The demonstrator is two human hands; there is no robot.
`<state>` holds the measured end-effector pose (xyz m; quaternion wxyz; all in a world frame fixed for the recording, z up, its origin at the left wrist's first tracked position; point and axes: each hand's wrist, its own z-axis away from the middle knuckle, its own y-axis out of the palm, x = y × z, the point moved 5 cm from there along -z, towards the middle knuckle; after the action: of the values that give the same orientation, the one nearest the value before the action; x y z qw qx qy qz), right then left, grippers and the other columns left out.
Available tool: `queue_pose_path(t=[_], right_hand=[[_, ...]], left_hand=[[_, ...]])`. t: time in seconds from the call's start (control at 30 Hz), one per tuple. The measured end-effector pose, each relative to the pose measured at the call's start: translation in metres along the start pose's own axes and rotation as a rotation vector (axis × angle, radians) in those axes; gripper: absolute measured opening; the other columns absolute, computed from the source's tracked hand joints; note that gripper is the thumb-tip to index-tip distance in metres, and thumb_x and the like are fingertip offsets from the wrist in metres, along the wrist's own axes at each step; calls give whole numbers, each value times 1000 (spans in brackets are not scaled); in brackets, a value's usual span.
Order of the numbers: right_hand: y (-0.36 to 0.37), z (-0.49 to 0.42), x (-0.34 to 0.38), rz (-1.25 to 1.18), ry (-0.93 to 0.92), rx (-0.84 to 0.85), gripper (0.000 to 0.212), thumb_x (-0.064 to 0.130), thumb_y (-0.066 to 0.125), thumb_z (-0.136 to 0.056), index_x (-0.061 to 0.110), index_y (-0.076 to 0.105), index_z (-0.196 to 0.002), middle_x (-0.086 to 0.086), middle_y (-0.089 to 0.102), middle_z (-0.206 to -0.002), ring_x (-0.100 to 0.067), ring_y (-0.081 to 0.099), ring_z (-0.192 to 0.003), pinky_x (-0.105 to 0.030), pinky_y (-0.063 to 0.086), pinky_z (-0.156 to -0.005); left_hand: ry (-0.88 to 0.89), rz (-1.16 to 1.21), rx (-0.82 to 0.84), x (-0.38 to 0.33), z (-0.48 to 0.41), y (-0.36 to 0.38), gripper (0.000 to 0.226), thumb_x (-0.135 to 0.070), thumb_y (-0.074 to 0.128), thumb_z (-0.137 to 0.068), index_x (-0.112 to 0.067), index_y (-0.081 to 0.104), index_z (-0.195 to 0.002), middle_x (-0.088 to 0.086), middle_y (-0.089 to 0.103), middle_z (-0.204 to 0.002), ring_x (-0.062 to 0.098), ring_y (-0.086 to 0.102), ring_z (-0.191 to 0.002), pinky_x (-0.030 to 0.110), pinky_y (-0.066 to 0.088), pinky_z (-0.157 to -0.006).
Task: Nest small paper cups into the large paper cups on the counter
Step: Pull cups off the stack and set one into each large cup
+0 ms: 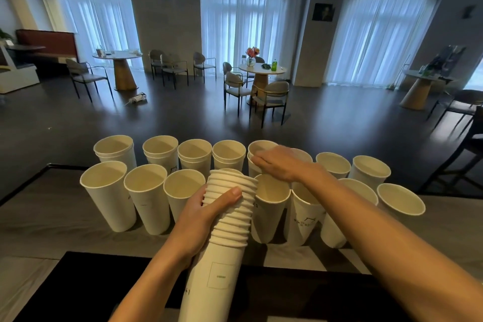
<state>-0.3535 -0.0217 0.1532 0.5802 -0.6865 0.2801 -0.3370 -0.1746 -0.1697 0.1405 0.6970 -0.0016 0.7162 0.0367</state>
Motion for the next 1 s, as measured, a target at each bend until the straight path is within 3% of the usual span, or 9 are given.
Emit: queue_pose_path(t=[0.23,0.4,0.5,0.63,0.7,0.77,0.83,0.9,1.0], right_hand=[[15,-8,-5,-44,5,47,39,43,33,-104,18,63,-100,-1,62,-101,-13,55,-83,-24,39,-71],[-23,3,-5,-205,-17,-295,33,46,43,-100,22,63,-112,6,63,-106,-9,54,-93,-29,45,-77],[-53,27,0,-547,-24,-401,33,45,46,-100,20,68,-97,6,69,-91,-11,63,-85,-33,52,-79],[-82,72,25,-954,-140,-190,49,42,42,-100,4,72,-95,-9,73,-92,-24,67,-91,-32,53,-86],[-86,92,28,-935,-157,-55,41,37,42,-100,11,73,-100,0,72,-97,-17,65,-97,-28,50,-90],[-85,107,25,-929,-172,47,22,23,49,-100,22,71,-106,13,71,-99,-8,63,-101,-25,47,-90],[-84,118,16,-965,-177,72,21,16,55,-98,20,69,-112,10,71,-105,-12,64,-104,-30,50,-91],[-84,126,6,-1005,-172,30,24,16,60,-95,10,69,-116,-4,71,-113,-23,64,-108,-37,51,-95],[-80,133,-10,-1055,-121,-32,32,19,70,-85,3,70,-112,-18,69,-114,-34,63,-107,-45,51,-95]], left_hand=[[15,9,-4,-3,-3,2,42,-45,64,-73,-24,65,-110,-7,79,-87,4,75,-77,9,52,-56],[52,8,7,-12,-8,12,45,-45,68,-73,-22,67,-111,-4,80,-94,10,76,-82,13,54,-61],[52,-3,20,-16,-12,21,45,-49,75,-79,-20,69,-113,3,79,-100,18,76,-91,23,55,-71],[41,-23,51,-21,-20,36,38,-48,73,-82,-16,75,-104,11,79,-100,24,75,-90,35,56,-83],[25,-30,76,-25,-23,45,43,-49,74,-80,-17,75,-109,10,79,-102,28,75,-97,40,56,-89],[24,-60,118,-29,-25,56,46,-49,74,-79,-20,72,-114,5,80,-104,26,75,-98,36,57,-87],[35,-101,156,-33,-26,68,45,-47,67,-78,-23,70,-116,-2,80,-103,17,75,-96,25,56,-78],[39,-139,177,-36,-27,77,43,-47,65,-78,-24,70,-114,-6,80,-100,12,75,-94,18,55,-71],[-8,-167,194,-29,-28,88,44,-48,66,-78,-22,71,-113,0,80,-102,21,75,-98,32,56,-85]])
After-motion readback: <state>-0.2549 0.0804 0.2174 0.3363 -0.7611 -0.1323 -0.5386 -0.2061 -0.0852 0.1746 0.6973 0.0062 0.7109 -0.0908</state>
